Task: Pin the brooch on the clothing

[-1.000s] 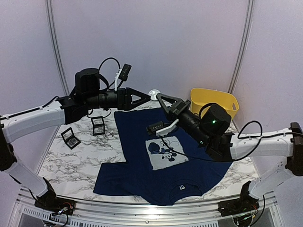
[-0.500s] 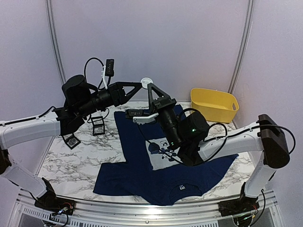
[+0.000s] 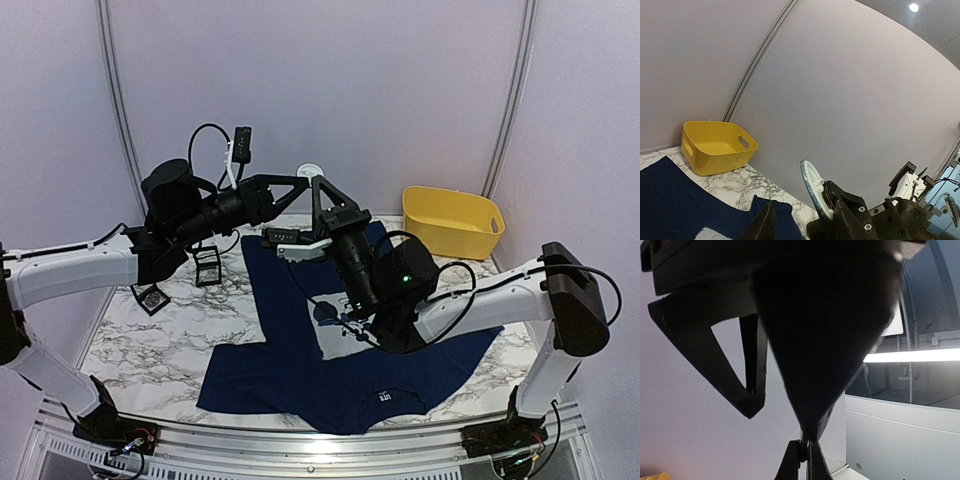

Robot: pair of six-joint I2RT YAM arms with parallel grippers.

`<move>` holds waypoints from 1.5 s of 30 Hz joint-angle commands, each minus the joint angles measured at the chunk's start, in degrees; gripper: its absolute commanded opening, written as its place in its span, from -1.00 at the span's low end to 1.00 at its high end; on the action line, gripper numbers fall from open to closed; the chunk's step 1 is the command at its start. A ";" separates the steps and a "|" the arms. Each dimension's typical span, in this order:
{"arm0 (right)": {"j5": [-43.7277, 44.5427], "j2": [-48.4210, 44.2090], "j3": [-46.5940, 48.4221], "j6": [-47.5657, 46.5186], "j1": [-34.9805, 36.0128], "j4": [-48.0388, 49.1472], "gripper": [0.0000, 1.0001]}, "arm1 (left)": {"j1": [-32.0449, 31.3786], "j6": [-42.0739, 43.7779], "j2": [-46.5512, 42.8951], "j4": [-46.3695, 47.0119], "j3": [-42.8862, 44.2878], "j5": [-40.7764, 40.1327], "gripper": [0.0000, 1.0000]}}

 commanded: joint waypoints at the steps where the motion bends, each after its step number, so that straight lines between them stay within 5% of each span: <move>1: -0.32 0.50 1.30 1.08 1.07 1.48 -1.00 | -0.45 -0.84 1.41 1.75 1.64 2.02 -0.23; 10: -2.04 0.51 -0.44 0.27 1.37 1.71 -1.00 | -0.53 -0.02 0.61 1.83 1.26 0.95 -0.99; 19: -3.92 -0.21 -2.31 1.18 1.90 2.01 -1.00 | -0.45 0.77 -0.22 1.83 -0.90 -2.84 -1.00; 22: -3.82 -0.87 -3.45 5.73 1.94 5.42 -0.17 | 0.33 1.91 -1.53 1.56 -2.64 -5.25 -1.00; 25: -2.76 -4.54 -7.16 12.19 2.02 4.19 0.43 | 1.54 4.38 -2.91 -1.41 -3.69 -7.25 -1.00; 28: -2.74 -13.49 -10.77 33.35 2.21 -8.70 0.75 | 2.12 10.25 -3.75 -6.70 -3.74 -8.24 -1.00; 30: -8.41 -22.74 -8.40 56.56 1.24 -32.65 0.83 | 2.12 15.88 -3.98 -11.80 -2.59 -8.16 -1.00; 32: -29.58 -29.92 -0.52 80.39 -5.62 -60.68 0.96 | 2.10 22.04 -4.33 -16.89 -1.76 -6.76 -1.00; 34: -44.95 -32.40 3.90 96.37 -15.25 -70.10 0.97 | 2.05 27.84 -5.25 -20.71 -1.66 -3.60 -1.00; 38: -64.87 -34.28 5.77 103.77 -23.70 -79.60 0.87 | 0.91 39.45 -6.28 -32.09 1.30 1.84 -1.00; 45: -82.77 -23.89 15.59 110.36 -25.46 -94.58 0.47 | -1.31 48.97 -6.45 -43.62 5.72 10.77 -1.00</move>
